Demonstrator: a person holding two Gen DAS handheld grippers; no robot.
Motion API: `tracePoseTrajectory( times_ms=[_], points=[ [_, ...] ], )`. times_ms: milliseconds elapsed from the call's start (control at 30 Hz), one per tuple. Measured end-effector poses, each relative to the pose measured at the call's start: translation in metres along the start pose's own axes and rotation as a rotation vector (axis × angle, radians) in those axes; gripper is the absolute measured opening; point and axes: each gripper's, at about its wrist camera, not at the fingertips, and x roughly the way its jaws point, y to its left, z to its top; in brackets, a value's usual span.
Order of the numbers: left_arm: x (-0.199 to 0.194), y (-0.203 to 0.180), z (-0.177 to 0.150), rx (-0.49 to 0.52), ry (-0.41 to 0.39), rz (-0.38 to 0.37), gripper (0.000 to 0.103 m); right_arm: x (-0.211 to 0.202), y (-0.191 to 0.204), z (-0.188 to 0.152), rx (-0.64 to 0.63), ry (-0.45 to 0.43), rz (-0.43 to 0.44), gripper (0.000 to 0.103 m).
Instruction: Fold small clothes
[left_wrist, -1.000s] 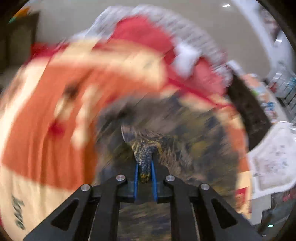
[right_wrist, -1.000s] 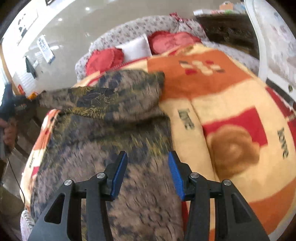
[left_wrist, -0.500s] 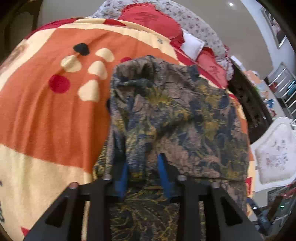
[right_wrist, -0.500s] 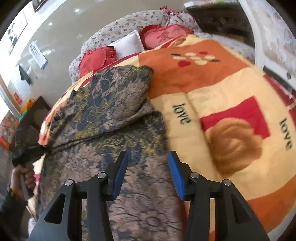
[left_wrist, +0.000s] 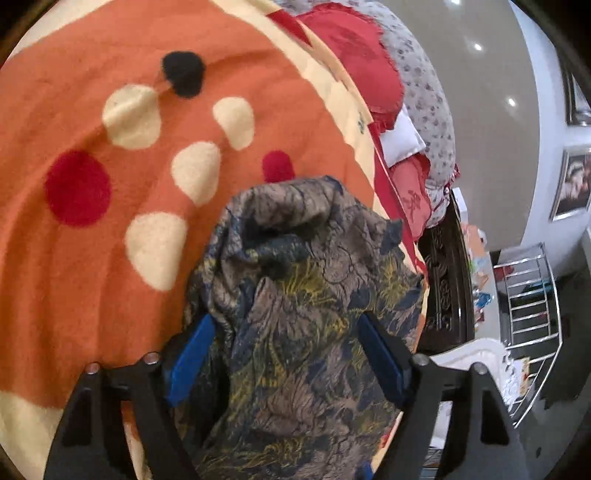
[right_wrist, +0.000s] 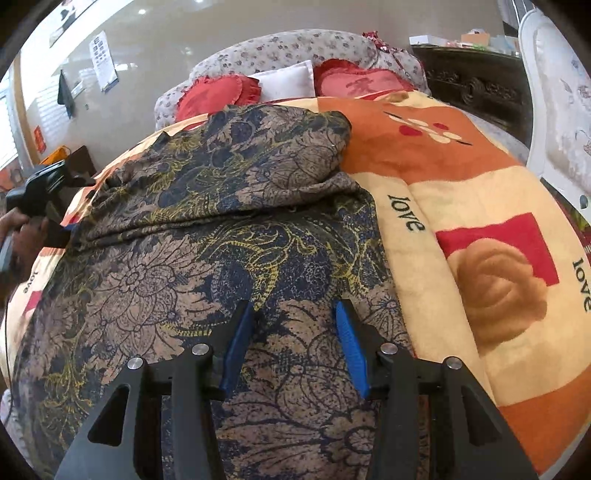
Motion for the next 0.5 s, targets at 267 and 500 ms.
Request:
tracePoseTrajectory(
  times_ms=[267,500],
  points=[
    [-0.003,0.004,0.002,0.030,-0.005,0.129,0.011,0.000,0.004,-0.002,-0.032,-0.018,-0.017,0.038],
    [-0.033,-0.040,-0.017,0.248,-0.144,0.169,0.000,0.000,0.002,-0.003,-0.031,-0.021,-0.013,0.038]
  ],
)
